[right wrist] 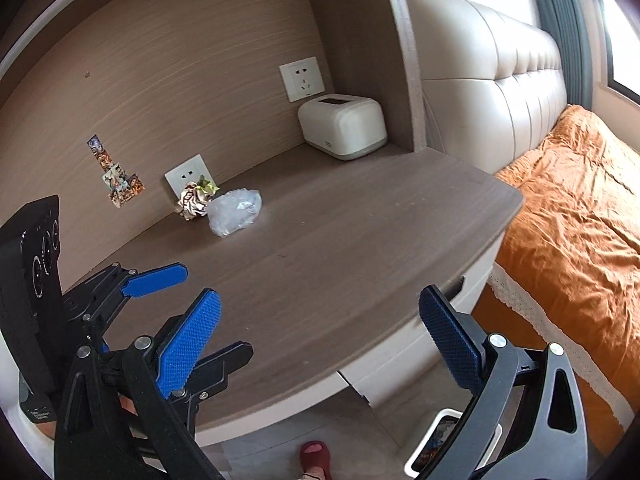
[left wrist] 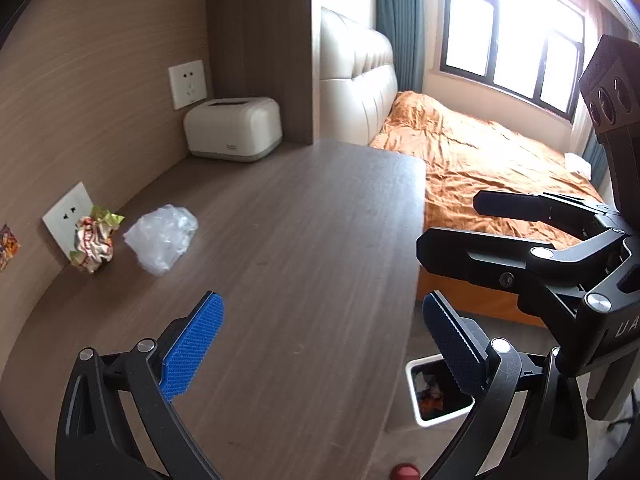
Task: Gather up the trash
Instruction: 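Move both tools back to the desk toward the last two items, then grasp the green-red wrapper with the left tool while the right tool grasps the clear bag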
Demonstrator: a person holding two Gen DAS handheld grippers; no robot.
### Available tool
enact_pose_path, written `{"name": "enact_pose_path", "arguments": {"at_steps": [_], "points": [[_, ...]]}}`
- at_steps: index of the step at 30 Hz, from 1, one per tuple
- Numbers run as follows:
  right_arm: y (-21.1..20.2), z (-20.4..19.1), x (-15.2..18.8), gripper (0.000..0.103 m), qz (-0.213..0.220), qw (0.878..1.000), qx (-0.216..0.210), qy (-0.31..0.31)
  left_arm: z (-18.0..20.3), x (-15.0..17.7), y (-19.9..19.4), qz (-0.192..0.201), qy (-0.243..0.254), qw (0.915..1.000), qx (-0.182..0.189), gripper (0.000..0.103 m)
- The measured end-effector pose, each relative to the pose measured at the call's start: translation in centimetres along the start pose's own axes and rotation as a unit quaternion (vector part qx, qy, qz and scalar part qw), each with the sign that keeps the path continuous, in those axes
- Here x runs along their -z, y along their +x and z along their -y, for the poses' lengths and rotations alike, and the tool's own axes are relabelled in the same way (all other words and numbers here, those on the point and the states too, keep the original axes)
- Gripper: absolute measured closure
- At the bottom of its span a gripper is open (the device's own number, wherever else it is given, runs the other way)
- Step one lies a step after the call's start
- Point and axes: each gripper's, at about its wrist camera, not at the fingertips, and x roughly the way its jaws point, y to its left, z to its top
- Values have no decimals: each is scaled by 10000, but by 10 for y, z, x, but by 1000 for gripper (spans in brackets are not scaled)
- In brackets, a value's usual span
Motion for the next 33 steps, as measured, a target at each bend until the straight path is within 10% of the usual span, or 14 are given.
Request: {"name": "enact_pose_path", "arguments": {"at_steps": [33], "points": [[204, -119, -79, 4, -482, 9964, -539, -453, -238, -23, 55, -42, -284, 9930, -1149, 5]]}}
